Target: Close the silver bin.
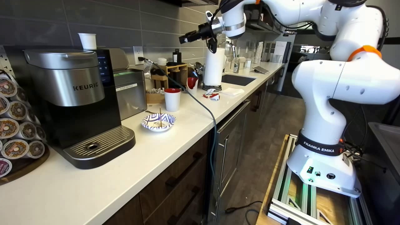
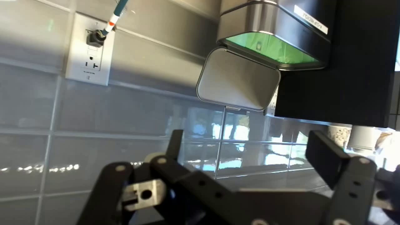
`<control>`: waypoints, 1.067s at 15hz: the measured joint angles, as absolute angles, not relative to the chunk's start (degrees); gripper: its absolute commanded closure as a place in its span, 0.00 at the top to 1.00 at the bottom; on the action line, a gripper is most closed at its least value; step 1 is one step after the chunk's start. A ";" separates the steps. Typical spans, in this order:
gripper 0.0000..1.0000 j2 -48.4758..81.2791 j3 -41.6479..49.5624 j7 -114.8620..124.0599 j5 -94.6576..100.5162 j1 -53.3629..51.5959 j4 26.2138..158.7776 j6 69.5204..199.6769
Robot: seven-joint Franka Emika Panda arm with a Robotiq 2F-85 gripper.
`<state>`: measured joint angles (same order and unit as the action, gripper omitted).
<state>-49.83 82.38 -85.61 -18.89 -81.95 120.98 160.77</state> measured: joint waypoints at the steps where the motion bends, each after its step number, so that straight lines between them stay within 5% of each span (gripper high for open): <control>1: 1.00 -51.34 85.22 -87.60 -18.75 -86.22 117.39 158.68; 5: 1.00 -58.40 91.72 -89.17 -14.97 -99.24 104.99 152.16; 16: 1.00 -62.60 94.35 -82.20 -6.47 -106.13 100.35 151.59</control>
<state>-62.60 94.35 -82.20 -6.47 -106.13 100.35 151.59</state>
